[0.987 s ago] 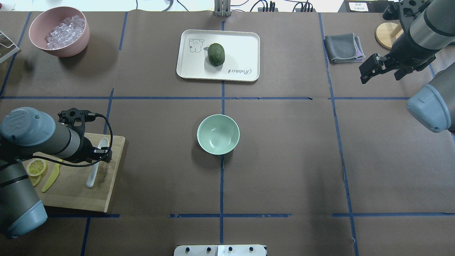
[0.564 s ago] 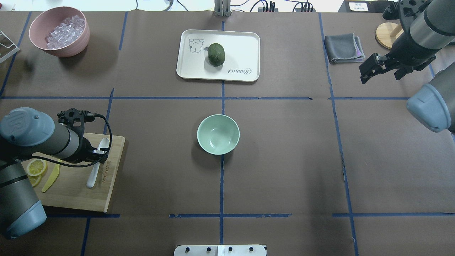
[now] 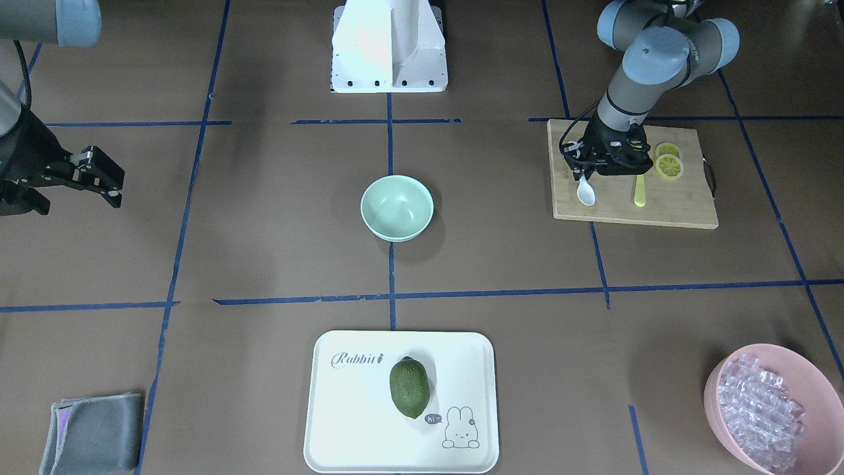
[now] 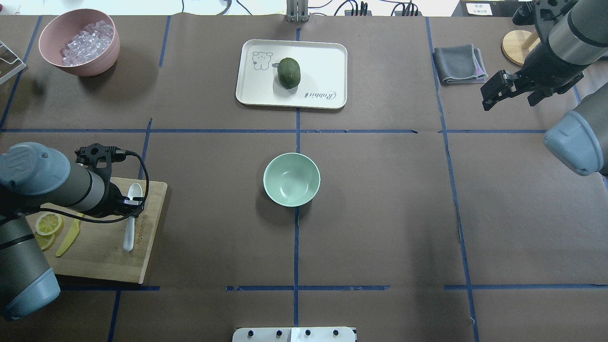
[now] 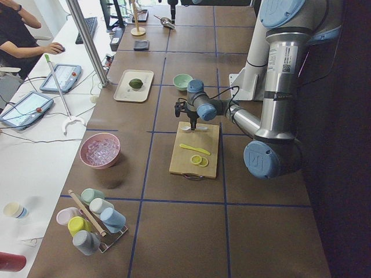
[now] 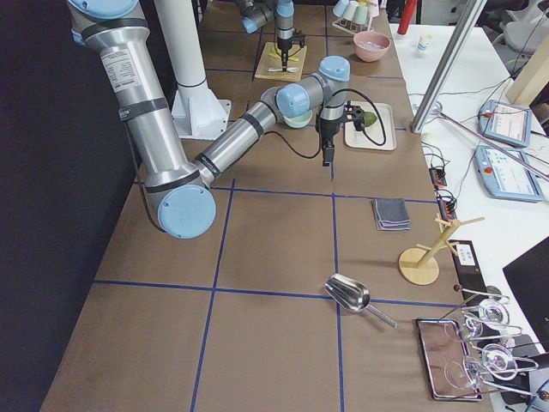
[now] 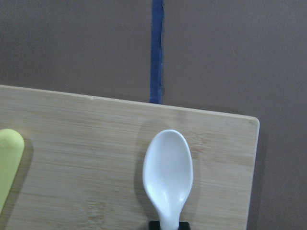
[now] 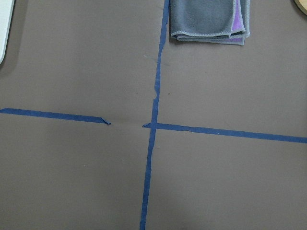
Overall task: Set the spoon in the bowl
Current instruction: 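Lower the left gripper and close it on the white spoon handle, then lift the white spoon with the left gripper and carry it over the green bowl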
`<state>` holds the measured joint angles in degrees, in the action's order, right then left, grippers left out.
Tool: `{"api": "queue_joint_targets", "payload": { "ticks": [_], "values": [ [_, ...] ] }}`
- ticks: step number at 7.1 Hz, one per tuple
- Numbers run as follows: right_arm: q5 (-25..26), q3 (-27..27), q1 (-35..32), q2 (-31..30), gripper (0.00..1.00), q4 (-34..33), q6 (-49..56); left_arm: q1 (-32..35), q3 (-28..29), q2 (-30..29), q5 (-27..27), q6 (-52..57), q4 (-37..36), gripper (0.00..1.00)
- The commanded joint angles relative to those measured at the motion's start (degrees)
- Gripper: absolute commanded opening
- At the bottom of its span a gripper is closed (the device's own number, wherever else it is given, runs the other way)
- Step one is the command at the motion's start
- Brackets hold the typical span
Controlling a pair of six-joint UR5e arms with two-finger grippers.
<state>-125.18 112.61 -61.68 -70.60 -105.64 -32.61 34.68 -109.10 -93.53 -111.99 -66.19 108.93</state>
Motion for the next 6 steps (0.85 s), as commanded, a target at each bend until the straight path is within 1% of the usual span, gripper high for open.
{"api": "queue_joint_targets", "payload": {
  "ticks": [1,2,3,4,5,6],
  "values": [
    [-0.15,0.16,-0.11,0.03,1.0,0.0,0.0,0.91,-4.24,-0.16,-3.46,1.31,-7.1,0.0],
    [-0.15,0.16,-0.11,0.03,1.0,0.0,0.0,2.14,-7.41,-0.86,-4.54,4.54,-13.33,0.0],
    [-0.24,0.16,-0.54,-0.06,1.0,0.0,0.09,2.06,-9.09,-2.61,-4.99,4.75,-16.18,0.0],
    [-0.24,0.07,-1.07,-0.24,1.0,0.0,0.52,1.97,-8.5,-10.11,-5.95,3.01,-19.52,0.0],
    [-0.68,-0.02,-2.03,-1.28,1.0,0.26,1.4,1.45,-7.02,-19.15,-6.13,-2.4,-24.51,0.0],
    [-2.86,-0.37,-4.31,-2.94,1.0,0.18,5.41,0.4,-1.95,-26.81,-6.13,-8.63,-24.21,0.0]
  ]
}}
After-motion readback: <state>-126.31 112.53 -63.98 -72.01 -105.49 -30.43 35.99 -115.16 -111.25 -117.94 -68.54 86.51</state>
